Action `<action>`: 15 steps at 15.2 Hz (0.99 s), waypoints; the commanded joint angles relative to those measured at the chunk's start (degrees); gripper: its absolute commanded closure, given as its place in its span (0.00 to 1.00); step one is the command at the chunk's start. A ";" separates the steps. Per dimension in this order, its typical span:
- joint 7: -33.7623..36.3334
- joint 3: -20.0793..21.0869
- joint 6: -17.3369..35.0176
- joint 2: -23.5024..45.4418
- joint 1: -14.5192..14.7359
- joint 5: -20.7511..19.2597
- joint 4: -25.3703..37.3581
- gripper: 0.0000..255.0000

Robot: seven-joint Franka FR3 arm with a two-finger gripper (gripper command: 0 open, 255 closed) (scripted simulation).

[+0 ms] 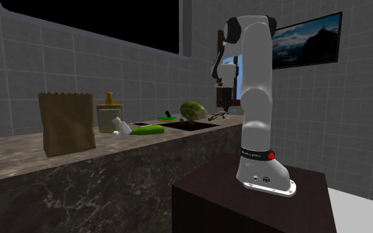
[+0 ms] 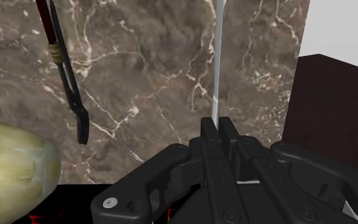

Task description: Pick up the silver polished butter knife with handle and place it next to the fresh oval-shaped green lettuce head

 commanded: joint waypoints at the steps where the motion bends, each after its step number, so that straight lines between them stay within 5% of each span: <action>1: -0.76 0.10 1.45 1.01 -0.22 1.11 -1.03 1.00; 8: -4.73 1.36 5.95 5.86 -2.05 6.51 -3.63 1.00; 15: -5.02 1.55 6.26 6.22 -2.26 6.92 -3.79 1.00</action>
